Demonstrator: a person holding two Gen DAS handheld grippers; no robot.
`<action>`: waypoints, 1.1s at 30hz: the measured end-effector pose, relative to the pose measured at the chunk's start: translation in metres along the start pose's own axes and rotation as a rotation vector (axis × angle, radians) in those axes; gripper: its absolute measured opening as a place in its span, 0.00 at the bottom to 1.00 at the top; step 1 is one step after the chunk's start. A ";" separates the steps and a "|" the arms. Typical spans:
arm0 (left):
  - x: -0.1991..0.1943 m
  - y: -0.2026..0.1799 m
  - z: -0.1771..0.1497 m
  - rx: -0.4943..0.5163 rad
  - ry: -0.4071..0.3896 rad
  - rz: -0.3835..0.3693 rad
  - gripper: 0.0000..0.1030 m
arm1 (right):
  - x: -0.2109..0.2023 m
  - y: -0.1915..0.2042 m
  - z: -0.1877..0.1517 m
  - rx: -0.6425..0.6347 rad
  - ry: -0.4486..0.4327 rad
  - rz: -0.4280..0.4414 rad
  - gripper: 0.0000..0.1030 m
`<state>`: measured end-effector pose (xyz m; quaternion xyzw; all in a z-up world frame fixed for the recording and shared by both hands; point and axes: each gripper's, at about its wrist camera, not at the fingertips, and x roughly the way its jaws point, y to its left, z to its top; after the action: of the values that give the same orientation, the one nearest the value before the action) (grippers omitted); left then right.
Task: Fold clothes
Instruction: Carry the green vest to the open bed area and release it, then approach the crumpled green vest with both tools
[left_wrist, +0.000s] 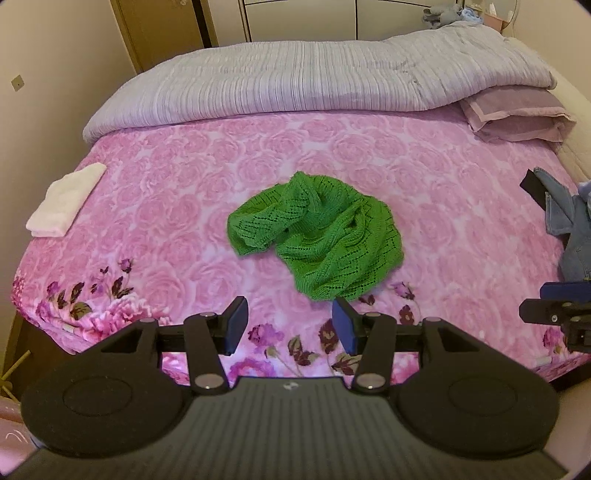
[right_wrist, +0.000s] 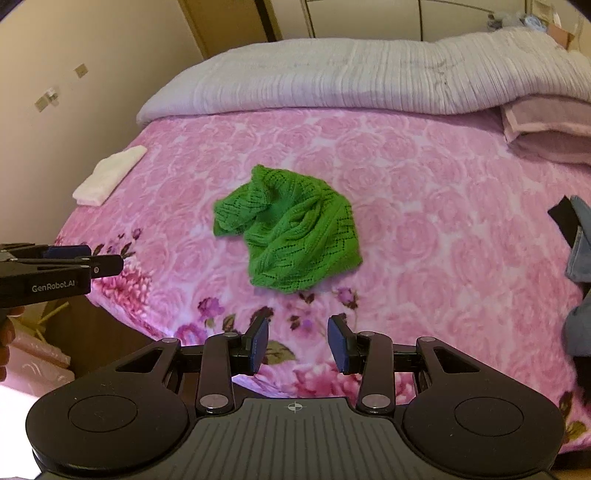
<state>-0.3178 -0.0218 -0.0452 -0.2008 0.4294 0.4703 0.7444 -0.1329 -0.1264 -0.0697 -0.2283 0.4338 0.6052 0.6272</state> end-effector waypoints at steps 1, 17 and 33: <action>-0.002 -0.001 0.000 0.001 -0.002 0.002 0.45 | -0.001 -0.001 -0.001 -0.003 0.000 -0.002 0.39; 0.009 0.030 -0.014 -0.039 0.013 0.008 0.45 | 0.013 -0.023 -0.002 0.015 -0.040 -0.008 0.39; 0.078 0.139 0.025 0.036 -0.002 -0.144 0.45 | 0.083 0.014 0.045 0.139 0.010 -0.097 0.39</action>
<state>-0.4128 0.1033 -0.0811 -0.2171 0.4214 0.4080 0.7803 -0.1436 -0.0411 -0.1115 -0.2078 0.4664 0.5415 0.6679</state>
